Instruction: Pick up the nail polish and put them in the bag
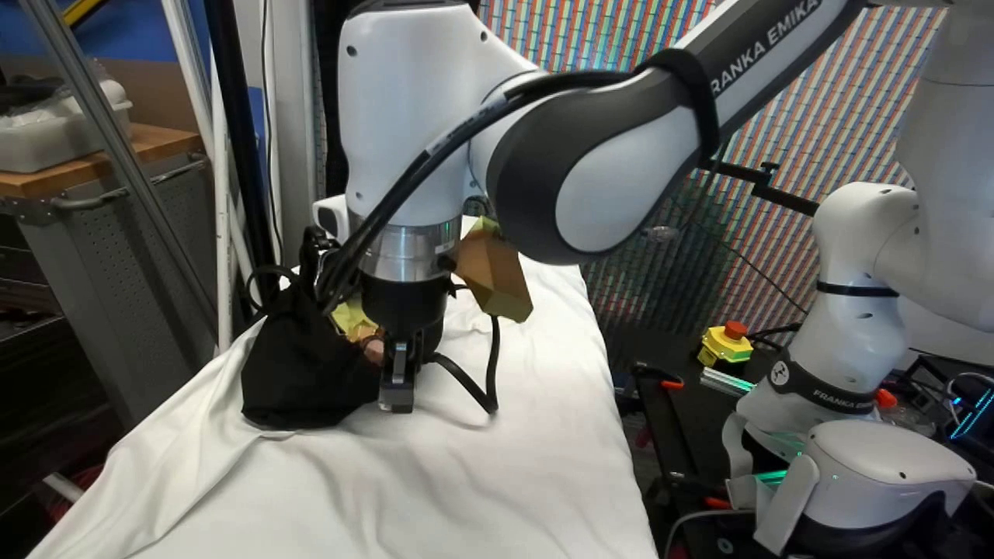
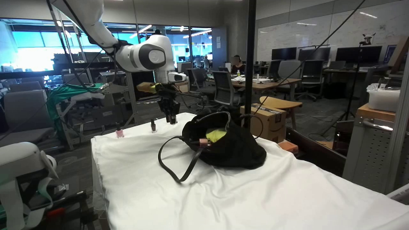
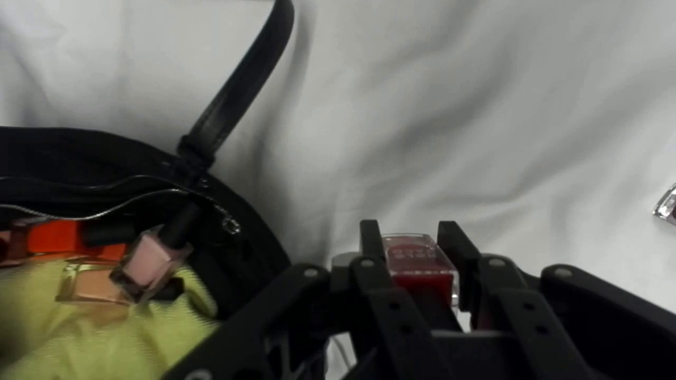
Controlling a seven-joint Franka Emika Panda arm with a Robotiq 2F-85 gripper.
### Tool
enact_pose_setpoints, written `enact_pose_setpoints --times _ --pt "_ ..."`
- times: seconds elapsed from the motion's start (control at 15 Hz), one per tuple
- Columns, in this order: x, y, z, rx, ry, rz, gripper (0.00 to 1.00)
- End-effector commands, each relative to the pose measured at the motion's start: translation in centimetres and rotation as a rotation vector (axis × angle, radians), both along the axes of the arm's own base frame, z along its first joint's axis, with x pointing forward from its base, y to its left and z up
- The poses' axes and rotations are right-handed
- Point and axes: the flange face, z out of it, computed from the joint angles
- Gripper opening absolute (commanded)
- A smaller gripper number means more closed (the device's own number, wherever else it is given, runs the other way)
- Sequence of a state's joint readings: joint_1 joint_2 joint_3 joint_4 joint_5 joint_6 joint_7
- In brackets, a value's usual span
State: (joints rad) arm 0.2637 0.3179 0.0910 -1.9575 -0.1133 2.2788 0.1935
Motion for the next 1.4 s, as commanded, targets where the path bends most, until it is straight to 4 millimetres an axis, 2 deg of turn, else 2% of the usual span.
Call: enact_pose_setpoints --times 0.0,0.27,0.67,0.93,1.33 --pt "0.1 -3.5 2.8 -0.014 -0.041 -0.048 0.2" --pt "1.6 -7.3 4.1 -0.018 -0.084 -0.136 0.2" --pt "4.3 -11.9 4.0 -0.074 -0.127 -0.268 0.19" --pt "5.9 -13.2 3.7 -0.084 -0.142 -0.339 0.2" --pt "7.9 -13.7 1.9 -0.092 -0.136 -0.391 0.22"
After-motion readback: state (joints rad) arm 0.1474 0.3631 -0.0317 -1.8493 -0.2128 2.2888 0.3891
